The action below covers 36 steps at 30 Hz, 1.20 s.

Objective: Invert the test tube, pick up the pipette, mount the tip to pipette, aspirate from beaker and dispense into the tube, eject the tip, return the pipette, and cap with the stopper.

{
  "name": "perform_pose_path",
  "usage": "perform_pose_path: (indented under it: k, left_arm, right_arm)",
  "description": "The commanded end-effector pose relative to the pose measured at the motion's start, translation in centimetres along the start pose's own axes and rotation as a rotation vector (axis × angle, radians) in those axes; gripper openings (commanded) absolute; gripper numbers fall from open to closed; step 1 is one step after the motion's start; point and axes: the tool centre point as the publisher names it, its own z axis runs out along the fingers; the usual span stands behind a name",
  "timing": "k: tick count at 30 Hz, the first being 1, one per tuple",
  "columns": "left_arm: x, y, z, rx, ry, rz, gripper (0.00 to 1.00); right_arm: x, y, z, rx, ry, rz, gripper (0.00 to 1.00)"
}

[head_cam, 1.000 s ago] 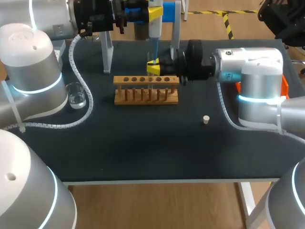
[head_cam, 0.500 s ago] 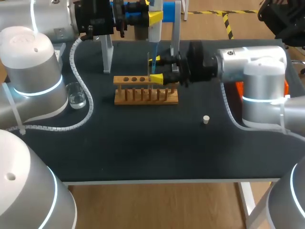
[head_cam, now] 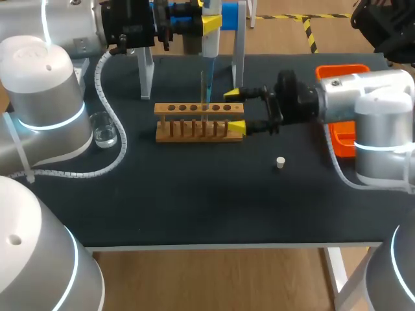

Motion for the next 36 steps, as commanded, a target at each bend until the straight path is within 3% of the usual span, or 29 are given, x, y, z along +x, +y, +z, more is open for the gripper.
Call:
perform_pose_path:
  k: [1, 36]
  left_arm:
    - [0.02, 0.03, -0.07, 0.003, 0.000, 0.001, 0.00]
    - [0.02, 0.03, -0.07, 0.003, 0.000, 0.001, 0.00]
  right_arm:
    - [1.30, -0.06, -1.63, 0.005, -0.012, 0.001, 1.00]
    - [1.64, -0.08, -1.92, 0.018, -0.009, -0.020, 1.00]
